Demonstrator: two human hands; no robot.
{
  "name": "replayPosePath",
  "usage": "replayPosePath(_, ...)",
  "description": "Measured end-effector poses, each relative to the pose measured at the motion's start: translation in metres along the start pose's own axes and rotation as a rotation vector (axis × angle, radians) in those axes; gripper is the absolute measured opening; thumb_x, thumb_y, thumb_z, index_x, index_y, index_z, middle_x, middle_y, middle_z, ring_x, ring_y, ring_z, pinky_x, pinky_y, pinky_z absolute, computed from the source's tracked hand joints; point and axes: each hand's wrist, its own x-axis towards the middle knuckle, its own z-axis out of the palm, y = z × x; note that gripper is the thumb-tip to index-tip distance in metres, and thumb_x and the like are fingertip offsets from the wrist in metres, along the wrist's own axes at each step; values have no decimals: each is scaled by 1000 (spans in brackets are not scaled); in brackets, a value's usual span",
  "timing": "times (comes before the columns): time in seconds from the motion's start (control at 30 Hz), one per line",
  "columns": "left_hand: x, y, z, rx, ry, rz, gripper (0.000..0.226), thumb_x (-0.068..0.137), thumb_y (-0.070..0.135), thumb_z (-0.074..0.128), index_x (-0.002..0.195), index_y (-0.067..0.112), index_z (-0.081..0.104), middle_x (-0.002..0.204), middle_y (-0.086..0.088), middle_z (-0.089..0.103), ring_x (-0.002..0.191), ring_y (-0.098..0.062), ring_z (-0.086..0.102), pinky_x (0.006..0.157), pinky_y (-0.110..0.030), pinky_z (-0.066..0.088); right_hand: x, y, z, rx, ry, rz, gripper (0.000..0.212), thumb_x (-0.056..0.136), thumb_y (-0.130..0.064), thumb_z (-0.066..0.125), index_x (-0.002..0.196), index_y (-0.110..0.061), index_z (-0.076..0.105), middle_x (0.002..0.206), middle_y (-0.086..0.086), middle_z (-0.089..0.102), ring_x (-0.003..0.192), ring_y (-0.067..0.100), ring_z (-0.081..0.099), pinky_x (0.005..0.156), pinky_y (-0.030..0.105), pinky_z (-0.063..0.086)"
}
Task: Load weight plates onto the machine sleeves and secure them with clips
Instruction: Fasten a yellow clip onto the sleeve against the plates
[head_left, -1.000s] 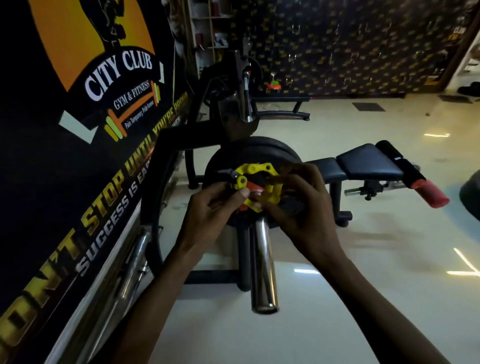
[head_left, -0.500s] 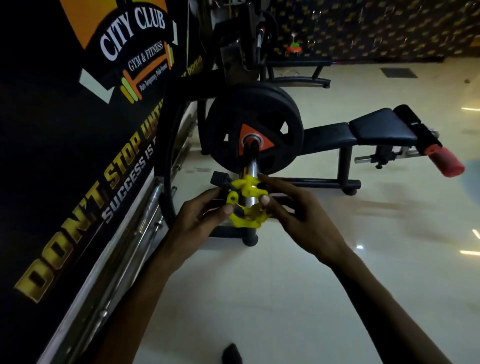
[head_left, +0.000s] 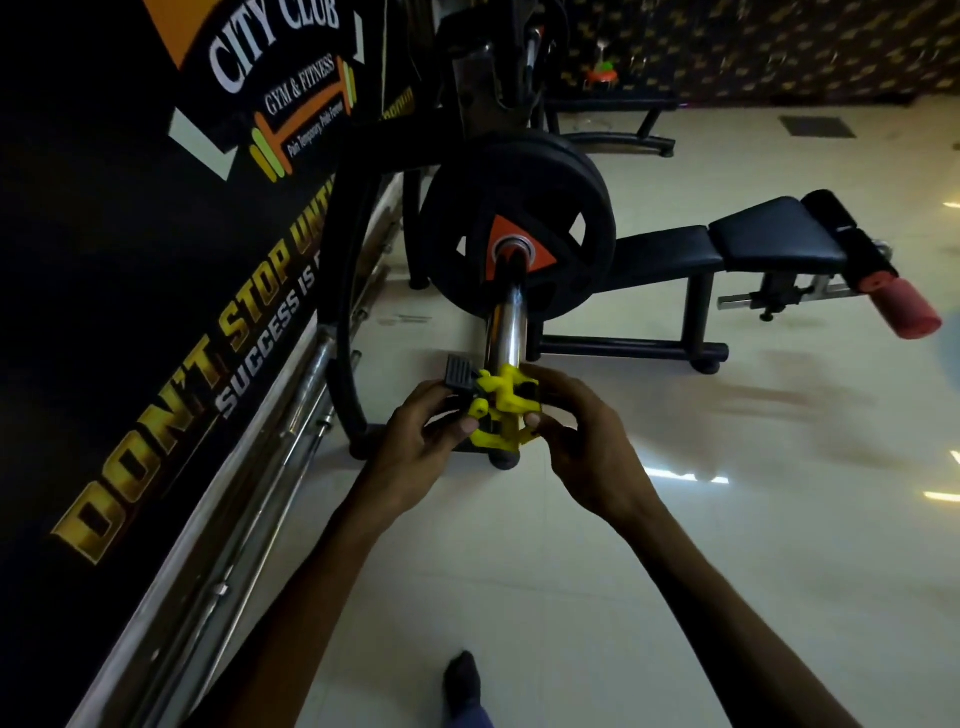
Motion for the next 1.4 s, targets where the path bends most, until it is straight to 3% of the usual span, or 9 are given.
replayPosePath(0.13,21,-1,-5,37,15,28,34,99,5,69,131,11,64,138,-13,64,131,-22,63,111,-49,53,13,4,2,-29,49,5,58,96,10,61,142,-26,56,130,7,60,100,-13,63,73,5,52)
replayPosePath(0.3,59,-5,-13,44,68,39,45,89,10,82,132,14,69,128,0,74,121,-10,70,107,-34,57,38,12,-3,-129,112,-3,46,96,1,66,140,-13,62,137,4,58,119,14,63,92,15,57)
replayPosePath(0.47,104,-15,-13,57,166,1,39,85,29,87,119,14,77,111,5,80,107,-10,74,96,-33,61,76,17,-6,-215,166,-13,40,96,0,67,134,-12,67,139,4,60,120,15,63,93,18,57)
replayPosePath(0.57,132,-19,-13,112,182,31,38,85,40,86,114,16,79,102,10,80,98,-1,74,85,-20,61,103,20,-5,-248,210,-23,38,96,-1,67,132,-12,68,137,3,62,119,14,64,94,15,55)
replayPosePath(0.8,194,-26,-13,124,169,105,35,88,35,84,118,17,78,96,29,70,92,23,65,74,0,50,161,34,-4,-310,269,-36,35,95,1,68,128,-10,70,132,4,63,112,16,67,98,28,58)
replayPosePath(0.93,220,-32,-20,147,134,135,37,92,27,81,126,13,75,116,7,73,103,8,68,87,-5,54,185,42,-6,-285,289,-4,40,90,11,66,126,-5,69,127,9,65,106,20,71,87,28,62)
replayPosePath(1.03,235,-33,-20,205,138,172,36,94,22,78,128,9,73,127,-9,71,114,-14,67,86,-3,50,199,48,-7,-264,281,-5,41,89,11,68,127,-5,68,127,9,65,98,2,67,77,8,56)
replayPosePath(1.23,257,-32,-13,208,193,197,34,92,18,80,125,6,75,120,-3,70,111,-13,65,85,1,48,213,52,-9,-152,270,-25,44,90,5,69,133,-4,63,125,5,61,93,-12,67,70,6,55)
replayPosePath(1.4,260,-31,-19,212,131,194,36,92,18,80,126,8,74,120,0,72,113,-11,67,86,0,49,217,57,-12,-238,211,-57,52,91,3,67,141,-6,58,136,12,54,103,11,64,81,6,53)
